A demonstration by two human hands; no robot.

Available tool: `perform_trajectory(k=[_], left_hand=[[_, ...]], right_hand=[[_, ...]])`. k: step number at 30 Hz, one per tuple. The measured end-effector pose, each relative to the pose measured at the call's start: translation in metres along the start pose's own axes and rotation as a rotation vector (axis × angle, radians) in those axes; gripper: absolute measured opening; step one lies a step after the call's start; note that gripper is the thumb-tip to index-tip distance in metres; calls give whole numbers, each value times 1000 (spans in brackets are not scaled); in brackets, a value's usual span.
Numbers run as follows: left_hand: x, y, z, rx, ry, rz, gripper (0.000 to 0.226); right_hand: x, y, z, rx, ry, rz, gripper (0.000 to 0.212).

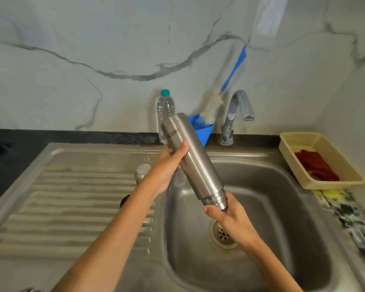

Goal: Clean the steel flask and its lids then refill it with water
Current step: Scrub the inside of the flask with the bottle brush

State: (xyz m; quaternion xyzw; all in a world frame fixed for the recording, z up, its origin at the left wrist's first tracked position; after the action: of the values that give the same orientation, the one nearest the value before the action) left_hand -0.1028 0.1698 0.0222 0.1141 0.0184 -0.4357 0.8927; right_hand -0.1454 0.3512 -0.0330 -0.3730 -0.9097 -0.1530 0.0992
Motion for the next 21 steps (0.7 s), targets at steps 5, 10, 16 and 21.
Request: perform_trajectory(k=[5, 10, 16, 21], left_hand=[[0, -14, -10, 56, 442, 200, 34], [14, -29, -9, 59, 688, 431, 43], [30, -38, 1, 29, 820, 575, 48], [37, -44, 9, -2, 862, 615, 47]], right_hand=[[2, -24, -32, 21, 437, -259, 50], [26, -68, -132, 306, 1010, -170, 39], [27, -164, -240, 687, 1520, 91, 24], [33, -231, -230, 545, 2153, 39, 22]])
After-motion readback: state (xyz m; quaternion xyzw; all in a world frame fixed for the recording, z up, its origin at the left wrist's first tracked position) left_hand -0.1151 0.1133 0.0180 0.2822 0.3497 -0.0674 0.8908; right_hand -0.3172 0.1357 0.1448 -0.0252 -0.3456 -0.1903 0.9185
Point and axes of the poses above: each hand's wrist, its own y-axis away from the middle knuckle, its own x-axis out of the back of the hand, z = x × y, the point moved 5 cm from there along -y, towards the middle knuckle, and after that the axes turned 1 degree about -x, right-handed, at the moved point
